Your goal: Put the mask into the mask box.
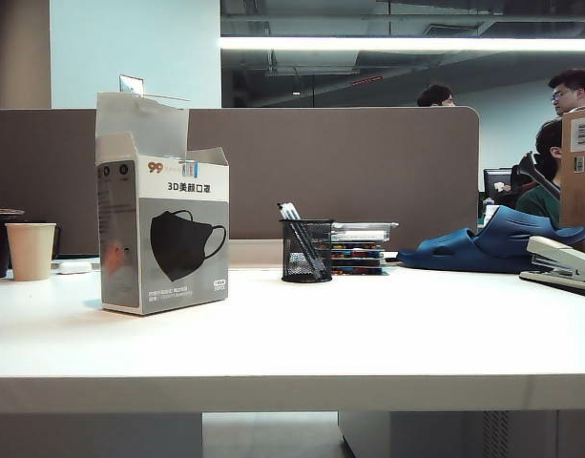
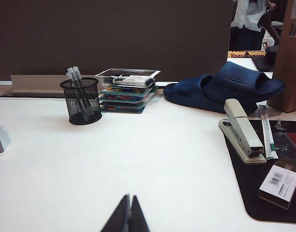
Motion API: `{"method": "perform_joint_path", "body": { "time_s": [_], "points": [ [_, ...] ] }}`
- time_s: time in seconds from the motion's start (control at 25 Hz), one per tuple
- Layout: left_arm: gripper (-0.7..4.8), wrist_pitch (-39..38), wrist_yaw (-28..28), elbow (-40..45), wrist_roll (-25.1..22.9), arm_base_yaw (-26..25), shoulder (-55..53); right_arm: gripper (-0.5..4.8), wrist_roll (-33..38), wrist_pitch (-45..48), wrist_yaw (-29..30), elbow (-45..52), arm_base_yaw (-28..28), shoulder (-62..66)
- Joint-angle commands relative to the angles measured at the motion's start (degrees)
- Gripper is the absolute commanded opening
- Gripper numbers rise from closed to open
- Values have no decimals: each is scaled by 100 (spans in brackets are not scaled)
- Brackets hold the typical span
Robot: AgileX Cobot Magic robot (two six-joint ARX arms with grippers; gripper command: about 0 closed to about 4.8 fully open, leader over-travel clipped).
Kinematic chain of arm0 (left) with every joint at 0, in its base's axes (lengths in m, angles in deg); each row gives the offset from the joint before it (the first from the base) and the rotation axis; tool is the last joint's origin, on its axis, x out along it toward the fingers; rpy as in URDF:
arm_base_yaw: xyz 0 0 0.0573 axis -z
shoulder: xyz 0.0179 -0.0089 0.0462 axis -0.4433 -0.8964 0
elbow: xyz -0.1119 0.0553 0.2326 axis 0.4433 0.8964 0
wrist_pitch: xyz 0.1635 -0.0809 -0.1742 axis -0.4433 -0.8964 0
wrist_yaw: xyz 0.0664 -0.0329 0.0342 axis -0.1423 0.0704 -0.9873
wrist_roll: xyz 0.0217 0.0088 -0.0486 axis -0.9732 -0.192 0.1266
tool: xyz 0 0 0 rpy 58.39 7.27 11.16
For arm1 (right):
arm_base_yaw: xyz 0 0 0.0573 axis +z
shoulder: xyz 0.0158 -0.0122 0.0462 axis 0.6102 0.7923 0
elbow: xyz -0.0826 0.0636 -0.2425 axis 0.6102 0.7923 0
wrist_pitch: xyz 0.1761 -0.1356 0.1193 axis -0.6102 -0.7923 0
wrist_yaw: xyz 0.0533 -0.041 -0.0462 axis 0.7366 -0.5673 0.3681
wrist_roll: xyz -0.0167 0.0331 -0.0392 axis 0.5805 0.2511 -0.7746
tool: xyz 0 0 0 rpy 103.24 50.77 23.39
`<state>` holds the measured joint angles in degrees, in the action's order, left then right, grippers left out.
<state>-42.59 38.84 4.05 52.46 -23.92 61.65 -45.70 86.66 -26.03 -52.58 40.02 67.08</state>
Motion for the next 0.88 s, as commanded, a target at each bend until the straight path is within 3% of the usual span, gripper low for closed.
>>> {"method": "perform_joint_path", "body": {
  "time_s": [0.04, 0.88],
  "points": [
    [-6, -11, 0, -13, 2, 2, 2, -6, -15, 101, -15, 24, 9, -44],
    [-6, -15, -2, -13, 0, 2, 2, -5, -15, 50, -11, 24, 7, -44]
  ]
}}
